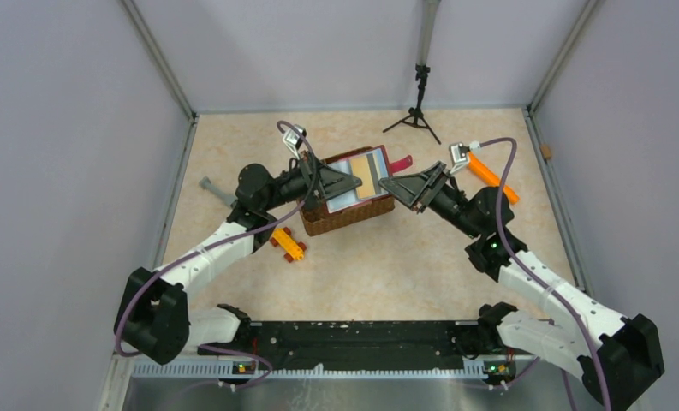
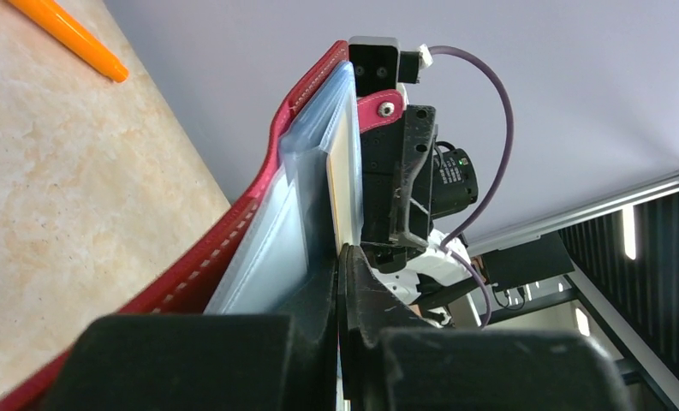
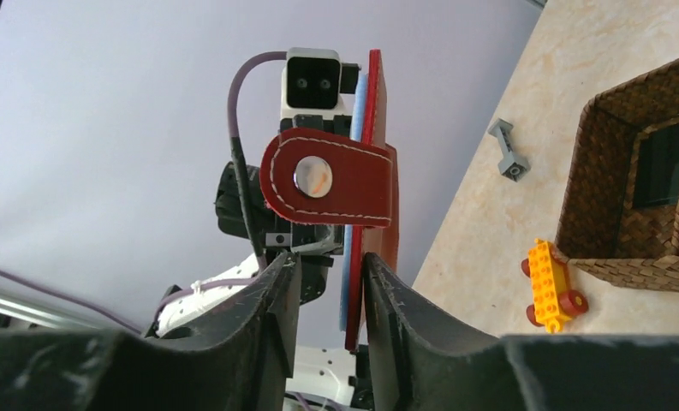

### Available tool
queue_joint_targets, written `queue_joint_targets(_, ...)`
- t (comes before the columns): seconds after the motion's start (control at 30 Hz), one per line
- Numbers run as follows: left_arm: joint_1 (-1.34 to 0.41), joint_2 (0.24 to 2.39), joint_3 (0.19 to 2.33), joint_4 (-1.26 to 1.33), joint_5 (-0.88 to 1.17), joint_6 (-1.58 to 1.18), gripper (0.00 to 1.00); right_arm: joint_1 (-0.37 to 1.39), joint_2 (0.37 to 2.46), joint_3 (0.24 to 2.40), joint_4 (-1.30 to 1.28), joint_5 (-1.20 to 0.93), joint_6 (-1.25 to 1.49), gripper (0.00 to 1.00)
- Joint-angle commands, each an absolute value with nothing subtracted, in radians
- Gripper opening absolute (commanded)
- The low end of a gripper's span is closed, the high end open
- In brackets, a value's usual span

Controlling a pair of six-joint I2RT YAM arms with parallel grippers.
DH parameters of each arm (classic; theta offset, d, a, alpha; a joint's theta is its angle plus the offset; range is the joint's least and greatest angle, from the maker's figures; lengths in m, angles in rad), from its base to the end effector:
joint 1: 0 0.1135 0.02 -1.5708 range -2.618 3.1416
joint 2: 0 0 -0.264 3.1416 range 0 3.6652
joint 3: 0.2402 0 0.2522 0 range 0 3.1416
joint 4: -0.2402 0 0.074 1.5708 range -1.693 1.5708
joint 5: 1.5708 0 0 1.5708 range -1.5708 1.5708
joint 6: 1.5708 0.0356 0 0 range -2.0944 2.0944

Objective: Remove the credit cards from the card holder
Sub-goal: Remove the credit card from the card holder.

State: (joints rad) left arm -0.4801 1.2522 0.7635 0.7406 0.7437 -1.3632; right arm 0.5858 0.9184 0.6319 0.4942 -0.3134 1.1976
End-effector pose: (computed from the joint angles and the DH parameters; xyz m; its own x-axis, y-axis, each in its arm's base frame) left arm 0.2361 -0.1501 0.3272 -0.8561 -0.3661 -0.3647 0.4062 -0.0405 -0.9129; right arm 0.1749 0.1292 0.3339 -0.6612 0.6244 -0.4159 -0.4434 0.1220 0.8880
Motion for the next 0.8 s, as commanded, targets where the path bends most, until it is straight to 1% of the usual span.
queue_joint_targets(0.0, -0.479, 1.221, 0.788, 0.764, 0.773, -1.346, 0.0, 0.581, 0.93, 0.637, 0.602, -0.325, 1.222, 0.31)
queue_joint_targets(0.13, -0.478, 1.218, 0.791, 0.739, 0.778, -1.329, 0.0, 0.581, 0.919, 0.628, 0.587, -0.3, 1.218, 0.16)
queue_joint_targets(0.17, -0.479, 1.219, 0.793, 0.737, 0.781, -1.328, 0.0, 0.581, 0.915, 0.627, 0.573, -0.29, 1.216, 0.07)
queue_joint_targets(0.2, -0.479, 1.219, 0.795, 0.736, 0.783, -1.327, 0.0, 0.581, 0.91, 0.626, 0.561, -0.28, 1.215, 0.01)
queue_joint_targets(0.33, -0.471, 1.212, 0.795, 0.733, 0.793, -1.325, 0.01, 0.581, 0.882, 0.615, 0.548, -0.24, 1.214, 0.0)
queue_joint_targets(0.37, -0.465, 1.209, 0.795, 0.733, 0.797, -1.325, 0.03, 0.581, 0.874, 0.613, 0.541, -0.227, 1.214, 0.0)
queue_joint_targets(0.47, -0.453, 1.198, 0.794, 0.734, 0.803, -1.324, 0.16, 0.581, 0.872, 0.611, 0.535, -0.229, 1.215, 0.0)
queue_joint_targets(0.53, -0.452, 1.197, 0.799, 0.737, 0.805, -1.324, 0.22, 0.581, 0.886, 0.611, 0.557, -0.253, 1.226, 0.0)
queue_joint_targets(0.67, -0.453, 1.208, 0.803, 0.766, 0.82, -1.341, 0.23, 0.581, 0.917, 0.61, 0.594, -0.294, 1.249, 0.0)
queue_joint_targets(0.77, -0.453, 1.22, 0.803, 0.769, 0.828, -1.348, 0.28, 0.581, 0.925, 0.616, 0.604, -0.309, 1.251, 0.0)
